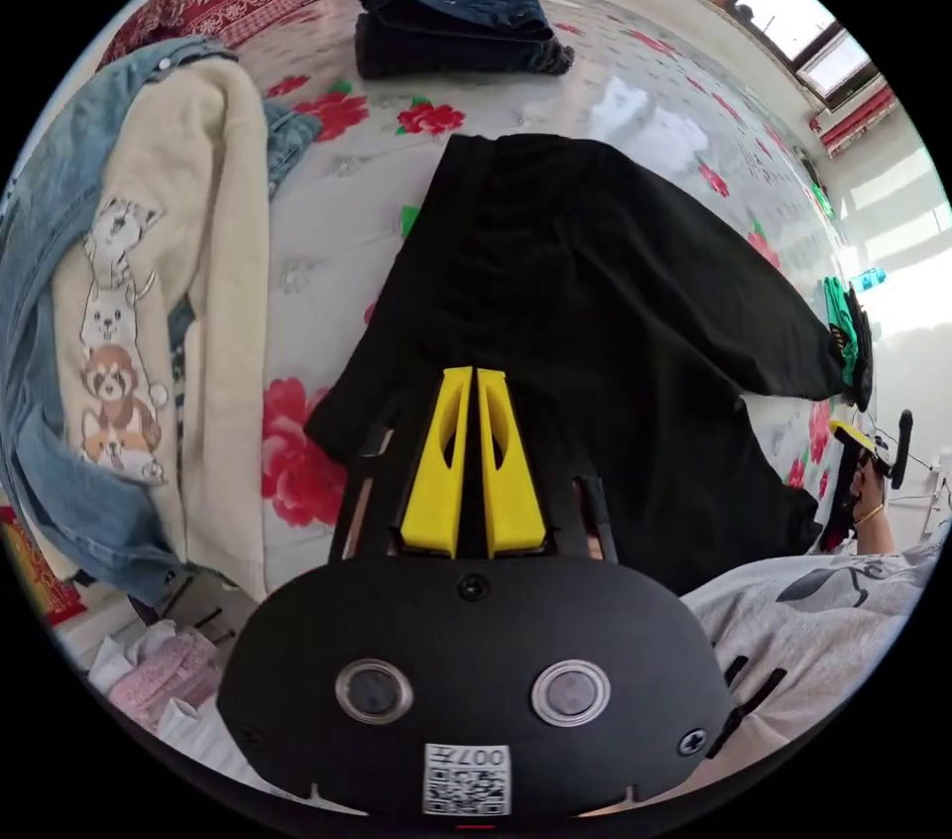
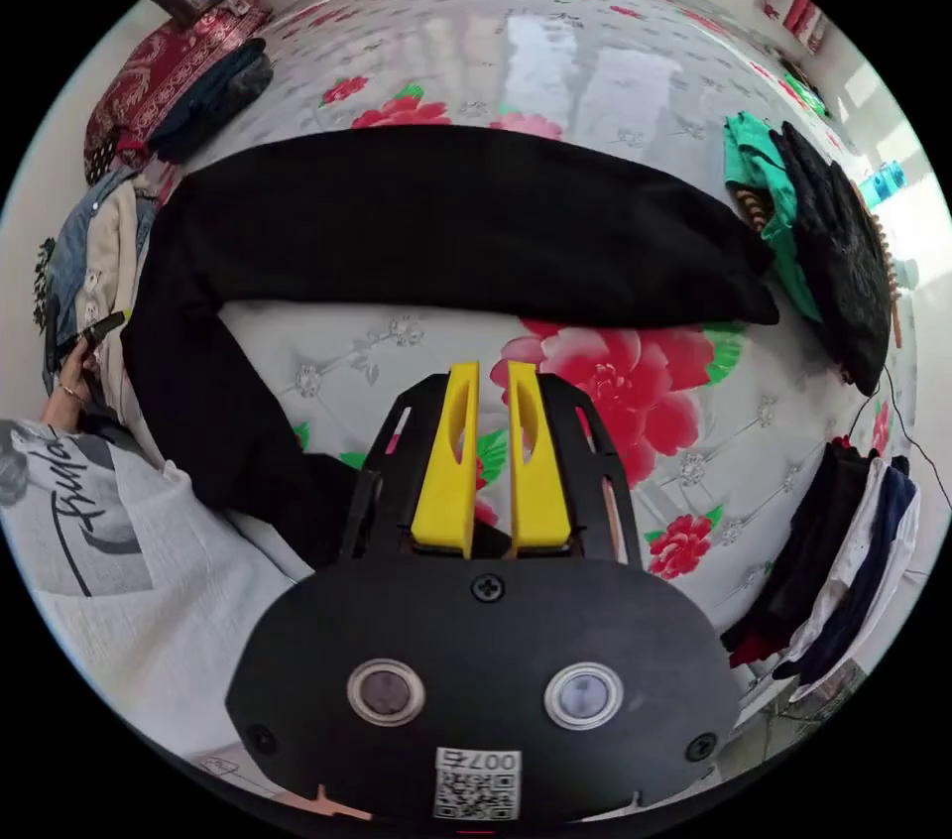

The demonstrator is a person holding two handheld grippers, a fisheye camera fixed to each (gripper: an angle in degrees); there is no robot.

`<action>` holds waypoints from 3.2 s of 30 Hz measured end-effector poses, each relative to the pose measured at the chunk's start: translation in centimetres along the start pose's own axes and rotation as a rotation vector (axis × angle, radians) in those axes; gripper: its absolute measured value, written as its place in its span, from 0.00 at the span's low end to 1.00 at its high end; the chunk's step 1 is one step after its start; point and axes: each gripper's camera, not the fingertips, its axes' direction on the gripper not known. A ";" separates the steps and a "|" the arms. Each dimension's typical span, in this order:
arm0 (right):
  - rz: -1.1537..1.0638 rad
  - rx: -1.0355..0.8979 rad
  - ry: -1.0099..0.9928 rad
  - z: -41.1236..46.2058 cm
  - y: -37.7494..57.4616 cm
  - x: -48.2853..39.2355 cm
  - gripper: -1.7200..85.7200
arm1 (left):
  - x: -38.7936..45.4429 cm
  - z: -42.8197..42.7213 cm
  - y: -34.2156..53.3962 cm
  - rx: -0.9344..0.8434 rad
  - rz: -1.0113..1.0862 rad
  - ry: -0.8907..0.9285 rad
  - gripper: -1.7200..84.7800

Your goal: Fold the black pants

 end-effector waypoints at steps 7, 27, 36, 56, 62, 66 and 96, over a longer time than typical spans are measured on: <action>0.145 -0.002 0.112 -2.4 11.6 2.6 0.07 | -8.4 -1.5 8.9 0.065 -0.380 0.103 0.08; 0.382 0.055 -0.121 3.1 29.3 10.5 0.04 | -12.6 0.1 13.3 0.107 -0.335 0.276 0.02; 0.425 0.319 -0.459 -10.3 36.6 15.4 0.02 | -15.9 -5.7 20.9 0.280 -0.296 0.311 0.01; 0.743 0.232 -0.472 5.6 40.7 23.3 0.11 | -20.2 -1.7 29.2 0.238 -0.415 0.377 0.03; 0.778 0.352 -0.640 9.1 42.2 23.2 0.12 | -21.9 -1.2 30.5 0.304 -0.432 0.515 0.11; 0.763 0.264 -0.518 9.6 40.8 22.9 0.11 | -22.8 -0.1 30.8 0.259 -0.455 0.525 0.14; 0.605 0.856 -0.837 -5.8 48.5 26.4 0.02 | -23.4 -11.2 35.3 0.424 -0.257 0.807 0.01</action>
